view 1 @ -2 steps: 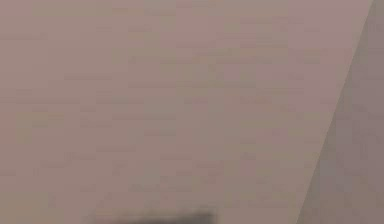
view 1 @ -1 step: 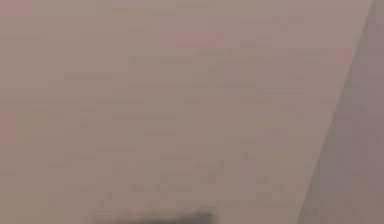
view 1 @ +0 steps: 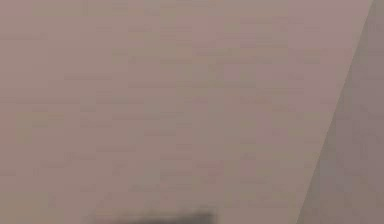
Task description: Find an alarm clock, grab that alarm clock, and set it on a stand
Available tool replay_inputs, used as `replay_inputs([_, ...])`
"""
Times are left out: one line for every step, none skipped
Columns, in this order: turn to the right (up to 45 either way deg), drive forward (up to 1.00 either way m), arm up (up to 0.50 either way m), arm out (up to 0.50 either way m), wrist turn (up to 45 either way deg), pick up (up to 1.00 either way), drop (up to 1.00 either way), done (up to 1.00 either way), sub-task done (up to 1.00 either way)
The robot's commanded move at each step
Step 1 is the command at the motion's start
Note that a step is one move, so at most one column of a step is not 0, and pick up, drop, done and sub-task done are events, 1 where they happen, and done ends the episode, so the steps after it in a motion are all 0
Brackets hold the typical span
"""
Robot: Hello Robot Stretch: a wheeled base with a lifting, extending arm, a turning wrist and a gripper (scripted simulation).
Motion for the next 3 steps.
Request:
replay_inputs([0.0,0.0,0.1,0.0,0.0,0.0,0.0,0.0,0.0])
replay_inputs([0.0,0.0,0.0,-0.08,0.0,0.0,0.0,0.0,0.0])
replay_inputs([0.0,0.0,0.0,0.0,0.0,0.0,0.0,1.0,0.0])
